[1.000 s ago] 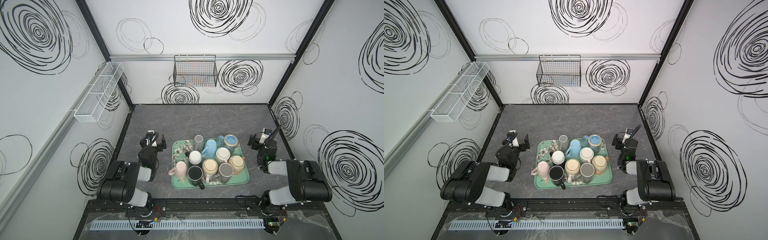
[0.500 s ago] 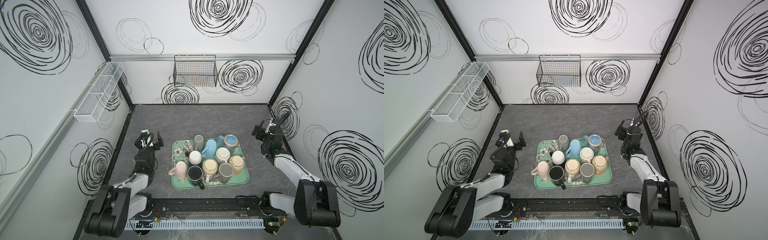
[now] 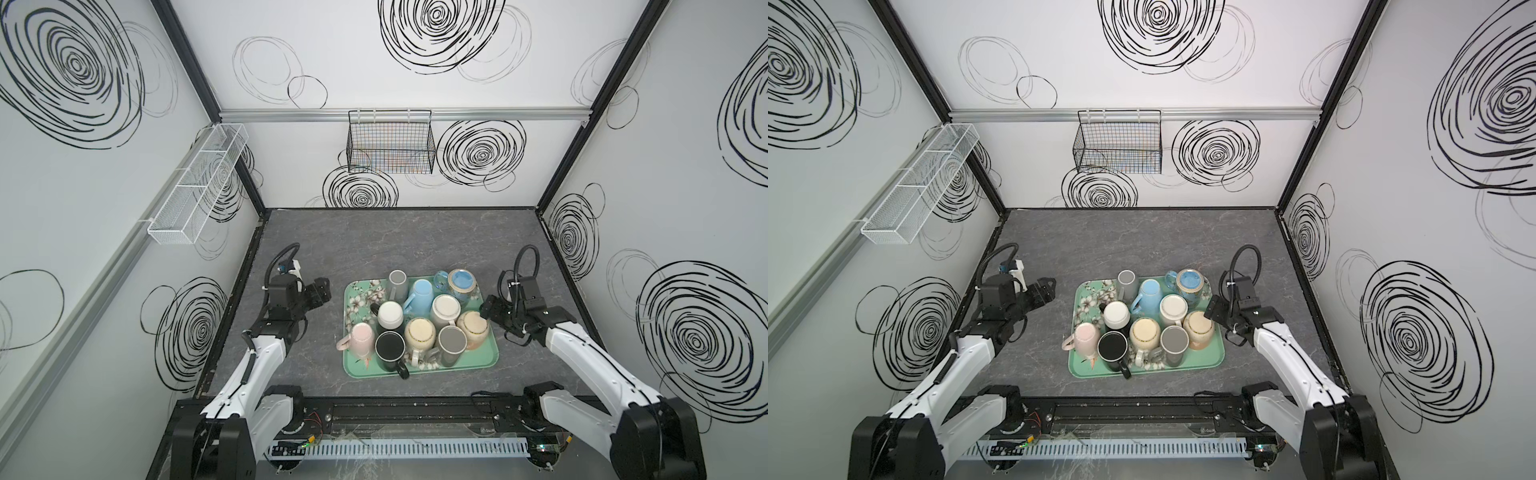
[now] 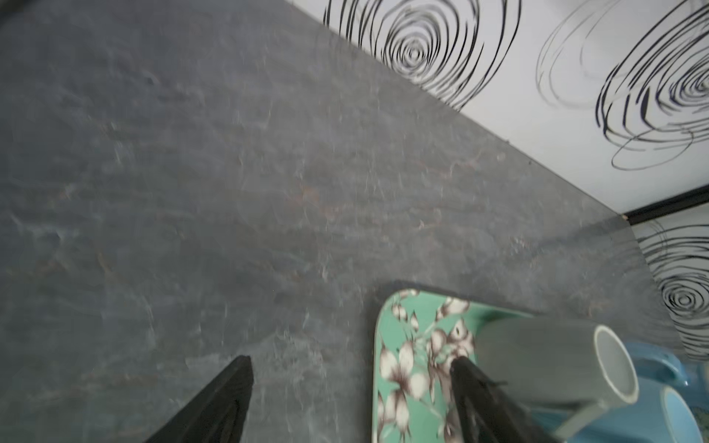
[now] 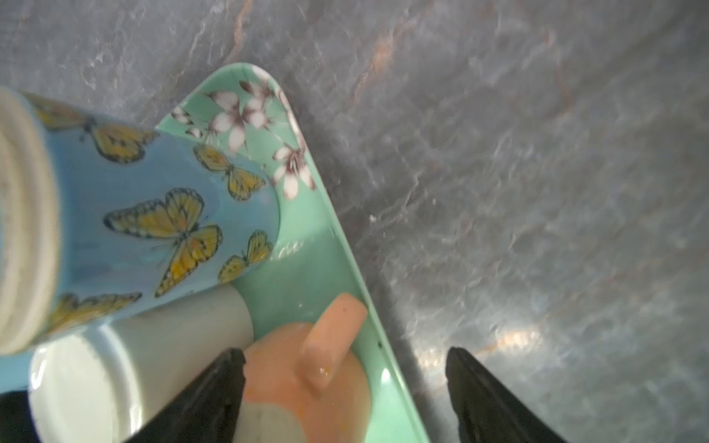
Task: Turn the mug right side up
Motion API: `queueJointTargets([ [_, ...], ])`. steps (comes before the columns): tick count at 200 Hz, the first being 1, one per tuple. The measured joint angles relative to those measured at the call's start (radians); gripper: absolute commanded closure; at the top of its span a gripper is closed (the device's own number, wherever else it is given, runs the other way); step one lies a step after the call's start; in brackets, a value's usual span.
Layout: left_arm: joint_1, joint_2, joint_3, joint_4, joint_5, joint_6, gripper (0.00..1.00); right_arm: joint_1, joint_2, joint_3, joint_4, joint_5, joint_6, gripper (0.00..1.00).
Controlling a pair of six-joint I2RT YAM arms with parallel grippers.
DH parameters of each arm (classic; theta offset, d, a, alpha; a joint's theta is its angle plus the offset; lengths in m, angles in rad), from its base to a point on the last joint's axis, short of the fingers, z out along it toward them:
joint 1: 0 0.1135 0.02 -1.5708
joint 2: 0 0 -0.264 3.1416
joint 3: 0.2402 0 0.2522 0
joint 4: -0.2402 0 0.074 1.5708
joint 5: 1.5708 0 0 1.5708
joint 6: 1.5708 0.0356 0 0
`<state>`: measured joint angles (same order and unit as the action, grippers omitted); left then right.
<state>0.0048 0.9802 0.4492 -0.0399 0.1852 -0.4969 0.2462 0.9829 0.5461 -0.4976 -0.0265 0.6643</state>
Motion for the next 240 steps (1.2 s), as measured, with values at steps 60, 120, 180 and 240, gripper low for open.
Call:
queueJointTargets([
  [60,-0.153,-0.012,-0.08,-0.037,0.043,-0.106,0.29,0.002,-0.048,-0.037,-0.08,0.014,0.097,0.32],
  [120,-0.27,0.122,-0.129,0.08,0.069,-0.184,0.38,-0.01,0.117,0.009,-0.046,0.009,0.098,0.36],
  [180,-0.284,0.268,-0.108,0.175,0.08,-0.201,0.48,-0.048,0.341,0.07,-0.052,-0.029,0.006,0.41],
  [240,-0.262,0.275,-0.067,0.134,-0.031,-0.172,0.58,-0.058,0.523,0.209,-0.008,-0.076,-0.086,0.62],
])
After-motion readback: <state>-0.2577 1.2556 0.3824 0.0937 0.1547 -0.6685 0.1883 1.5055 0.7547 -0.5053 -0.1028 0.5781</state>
